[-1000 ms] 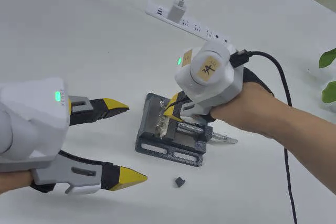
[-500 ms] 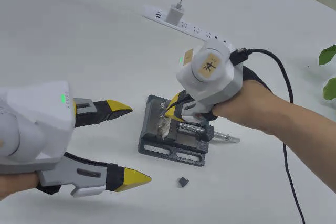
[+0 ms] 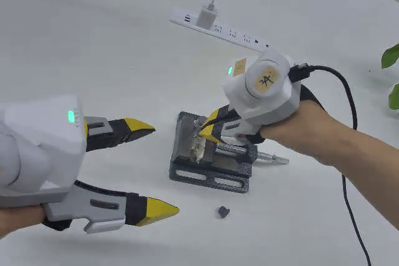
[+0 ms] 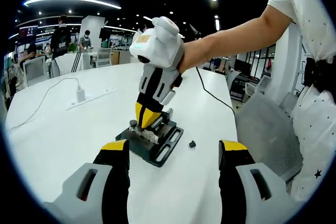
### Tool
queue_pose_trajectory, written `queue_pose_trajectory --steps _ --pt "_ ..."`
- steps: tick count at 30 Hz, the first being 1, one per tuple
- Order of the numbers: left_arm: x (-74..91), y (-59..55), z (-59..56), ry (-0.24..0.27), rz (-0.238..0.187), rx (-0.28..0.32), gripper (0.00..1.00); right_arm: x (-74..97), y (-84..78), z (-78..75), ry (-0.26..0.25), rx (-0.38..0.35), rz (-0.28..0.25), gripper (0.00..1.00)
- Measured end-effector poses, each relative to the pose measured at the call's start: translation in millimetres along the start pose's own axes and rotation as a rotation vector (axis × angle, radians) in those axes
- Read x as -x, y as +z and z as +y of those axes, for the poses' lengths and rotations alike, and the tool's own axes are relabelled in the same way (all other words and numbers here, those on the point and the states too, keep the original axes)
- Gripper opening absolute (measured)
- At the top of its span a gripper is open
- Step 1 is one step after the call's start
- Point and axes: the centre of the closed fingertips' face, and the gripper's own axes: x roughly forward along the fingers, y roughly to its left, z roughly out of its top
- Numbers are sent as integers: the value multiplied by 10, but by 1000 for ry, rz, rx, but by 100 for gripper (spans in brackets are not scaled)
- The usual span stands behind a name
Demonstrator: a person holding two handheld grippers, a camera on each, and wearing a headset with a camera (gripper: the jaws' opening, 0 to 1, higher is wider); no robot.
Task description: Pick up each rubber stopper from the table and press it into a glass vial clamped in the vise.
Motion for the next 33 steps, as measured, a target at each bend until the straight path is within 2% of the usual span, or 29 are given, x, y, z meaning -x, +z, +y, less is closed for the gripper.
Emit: queue_pose_trajectory --steps 8,23,33 --pt "19 25 -10 2 11 -12 68 139 -11 0 -36 -16 -44 6" --pt "-8 101 -108 -22 48 -69 67 589 -63 121 -94 -111 -221 24" --pt "-45 102 -176 -42 112 -141 66 884 -222 271 -128 -171 -341 39"
